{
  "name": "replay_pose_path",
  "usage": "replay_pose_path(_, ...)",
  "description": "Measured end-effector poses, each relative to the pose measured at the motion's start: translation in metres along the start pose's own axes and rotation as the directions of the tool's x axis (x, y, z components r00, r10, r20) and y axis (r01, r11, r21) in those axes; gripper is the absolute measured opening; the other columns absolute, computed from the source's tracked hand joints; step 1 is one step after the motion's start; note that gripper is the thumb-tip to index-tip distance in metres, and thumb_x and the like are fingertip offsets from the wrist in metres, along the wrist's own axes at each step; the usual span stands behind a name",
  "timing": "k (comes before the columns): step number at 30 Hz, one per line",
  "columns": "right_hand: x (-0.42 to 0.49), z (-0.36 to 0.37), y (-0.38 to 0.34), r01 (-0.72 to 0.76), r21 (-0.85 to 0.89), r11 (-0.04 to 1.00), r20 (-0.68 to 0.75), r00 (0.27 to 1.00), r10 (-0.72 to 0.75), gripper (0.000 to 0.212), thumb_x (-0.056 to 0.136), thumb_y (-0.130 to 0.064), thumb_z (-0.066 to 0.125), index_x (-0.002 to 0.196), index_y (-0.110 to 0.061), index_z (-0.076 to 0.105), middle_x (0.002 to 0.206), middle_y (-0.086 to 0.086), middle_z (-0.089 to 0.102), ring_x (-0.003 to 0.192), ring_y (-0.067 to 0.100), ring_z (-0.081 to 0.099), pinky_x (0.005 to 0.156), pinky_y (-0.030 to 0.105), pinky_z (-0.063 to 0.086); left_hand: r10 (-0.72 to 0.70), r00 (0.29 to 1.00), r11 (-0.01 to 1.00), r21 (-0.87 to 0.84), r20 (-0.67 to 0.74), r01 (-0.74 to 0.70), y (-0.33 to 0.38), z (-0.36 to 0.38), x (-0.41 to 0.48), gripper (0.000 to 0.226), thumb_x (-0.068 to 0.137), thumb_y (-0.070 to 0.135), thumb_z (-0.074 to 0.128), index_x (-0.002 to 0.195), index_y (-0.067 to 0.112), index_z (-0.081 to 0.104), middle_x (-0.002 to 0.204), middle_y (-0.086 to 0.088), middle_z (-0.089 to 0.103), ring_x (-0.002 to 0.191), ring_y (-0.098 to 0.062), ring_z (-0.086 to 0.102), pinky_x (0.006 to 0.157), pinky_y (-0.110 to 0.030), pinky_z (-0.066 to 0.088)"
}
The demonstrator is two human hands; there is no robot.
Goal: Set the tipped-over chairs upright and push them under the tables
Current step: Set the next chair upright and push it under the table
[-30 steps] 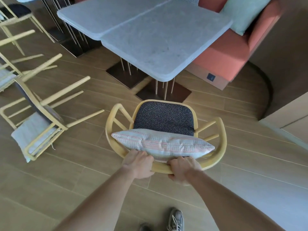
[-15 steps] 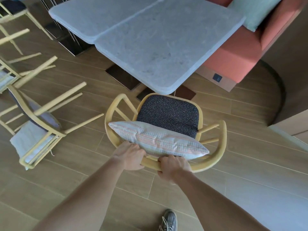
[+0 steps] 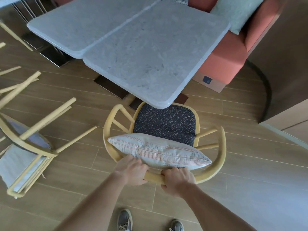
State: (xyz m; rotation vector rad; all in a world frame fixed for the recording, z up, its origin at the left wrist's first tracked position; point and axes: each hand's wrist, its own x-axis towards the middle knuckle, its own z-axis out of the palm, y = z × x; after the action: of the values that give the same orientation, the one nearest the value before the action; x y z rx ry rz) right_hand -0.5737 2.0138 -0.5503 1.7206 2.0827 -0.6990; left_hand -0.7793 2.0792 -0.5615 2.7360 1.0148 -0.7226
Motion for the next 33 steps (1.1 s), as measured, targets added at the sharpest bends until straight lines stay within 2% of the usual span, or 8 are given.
replay_pose_path(6, 0.003, -0.008, -0.013, -0.051, -0.038, 0.998, 0.025, 0.998, 0.052, 0.038, 0.093, -0.050, 0.053, 0.125, -0.035, 0.068, 0.117, -0.001, 0.074, 0.106, 0.033, 0.069, 0.089, 0.041, 0.053, 0.090, 0.995, 0.995, -0.035, -0.045, -0.092, -0.016, 0.000, -0.002, 0.045, 0.098, 0.059, 0.055, 0.114, 0.021, 0.072, 0.094, -0.005, 0.076, 0.085, -0.026, 0.069, 0.076, -0.042, 0.043)
replay_pose_path(10, 0.004, -0.005, -0.013, -0.077, -0.046, 0.996, 0.024, 0.997, 0.078, 0.041, 0.091, -0.052, 0.051, 0.127, -0.040, 0.065, 0.118, -0.004, 0.075, 0.107, 0.031, 0.069, 0.091, 0.040, 0.052, 0.097, 0.993, 0.993, -0.062, -0.059, -0.101, -0.016, 0.002, -0.002, 0.045, 0.098, 0.059, 0.056, 0.102, 0.018, 0.072, 0.086, -0.003, 0.073, 0.078, -0.024, 0.067, 0.079, -0.042, 0.051)
replay_pose_path(17, 0.005, -0.004, -0.007, -0.062, -0.051, 0.997, 0.005, 0.998, 0.062, 0.042, 0.088, -0.054, 0.050, 0.125, -0.041, 0.066, 0.114, -0.005, 0.076, 0.104, 0.030, 0.071, 0.088, 0.040, 0.053, 0.107, 0.990, 0.993, -0.046, -0.086, -0.112, -0.015, -0.003, -0.001, 0.045, 0.097, 0.059, 0.058, 0.097, 0.018, 0.073, 0.083, -0.004, 0.074, 0.073, -0.023, 0.067, 0.067, -0.037, 0.040)
replay_pose_path(19, 0.005, -0.001, -0.007, -0.050, -0.063, 0.997, -0.006, 0.999, 0.049, 0.042, 0.088, -0.055, 0.050, 0.124, -0.040, 0.066, 0.114, -0.005, 0.076, 0.104, 0.029, 0.071, 0.087, 0.039, 0.051, 0.096, 0.992, 0.995, -0.021, -0.086, -0.098, -0.013, -0.002, -0.001, 0.044, 0.096, 0.060, 0.058, 0.099, 0.019, 0.075, 0.083, -0.004, 0.075, 0.074, -0.024, 0.069, 0.066, -0.037, 0.042)
replay_pose_path(24, 0.002, -0.001, -0.009, -0.068, -0.039, 0.997, -0.030, 0.997, 0.067, 0.039, 0.088, -0.055, 0.054, 0.121, -0.039, 0.069, 0.113, -0.005, 0.077, 0.105, 0.028, 0.071, 0.090, 0.041, 0.051, 0.052, 0.993, 0.999, 0.012, -0.102, -0.051, -0.008, -0.006, -0.006, 0.044, 0.096, 0.061, 0.054, 0.101, 0.023, 0.076, 0.080, 0.000, 0.075, 0.070, -0.022, 0.069, 0.073, -0.038, 0.059)
replay_pose_path(28, 0.002, 0.000, -0.013, -0.099, -0.008, 0.995, -0.059, 0.993, 0.099, 0.037, 0.091, -0.058, 0.058, 0.120, -0.039, 0.071, 0.113, -0.005, 0.076, 0.103, 0.027, 0.070, 0.088, 0.040, 0.052, -0.036, 0.992, 0.999, 0.003, -0.123, 0.037, -0.002, -0.008, -0.012, 0.042, 0.096, 0.063, 0.056, 0.105, 0.027, 0.076, 0.083, 0.002, 0.074, 0.073, -0.019, 0.069, 0.071, -0.034, 0.057)
replay_pose_path(31, -0.001, 0.001, -0.016, -0.114, 0.003, 0.993, -0.070, 0.991, 0.114, 0.029, 0.091, -0.052, 0.060, 0.113, -0.037, 0.072, 0.103, -0.004, 0.076, 0.090, 0.024, 0.066, 0.081, 0.037, 0.052, -0.092, 0.990, 0.995, -0.041, -0.107, 0.088, 0.005, -0.010, -0.018, 0.040, 0.097, 0.062, 0.058, 0.108, 0.028, 0.076, 0.087, 0.003, 0.074, 0.079, -0.017, 0.069, 0.080, -0.036, 0.057)
replay_pose_path(33, -0.001, 0.003, -0.017, -0.124, -0.001, 0.992, -0.074, 0.989, 0.124, 0.028, 0.091, -0.052, 0.059, 0.111, -0.036, 0.071, 0.096, -0.006, 0.074, 0.088, 0.022, 0.067, 0.082, 0.037, 0.054, -0.107, 0.988, 0.994, -0.049, -0.115, 0.102, 0.005, -0.011, -0.016, 0.039, 0.097, 0.061, 0.059, 0.113, 0.029, 0.075, 0.090, 0.002, 0.074, 0.079, -0.017, 0.067, 0.080, -0.036, 0.055)
